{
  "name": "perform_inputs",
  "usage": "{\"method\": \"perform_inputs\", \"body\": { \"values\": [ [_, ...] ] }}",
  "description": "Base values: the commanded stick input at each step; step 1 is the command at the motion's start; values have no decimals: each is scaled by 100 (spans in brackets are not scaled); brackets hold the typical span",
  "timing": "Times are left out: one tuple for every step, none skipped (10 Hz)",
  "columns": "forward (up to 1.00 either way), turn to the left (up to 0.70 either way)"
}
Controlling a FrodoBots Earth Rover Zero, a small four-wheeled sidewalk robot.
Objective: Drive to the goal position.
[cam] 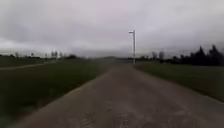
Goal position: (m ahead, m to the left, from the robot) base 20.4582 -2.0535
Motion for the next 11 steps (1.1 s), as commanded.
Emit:
{"method": "perform_inputs", "body": {
  "values": [
    [85, -33],
    [85, -34],
    [85, -34],
    [85, -34],
    [85, -34],
    [85, -17],
    [85, -8],
    [85, 0],
    [85, 0],
    [85, 0],
    [85, 0]
  ]
}}
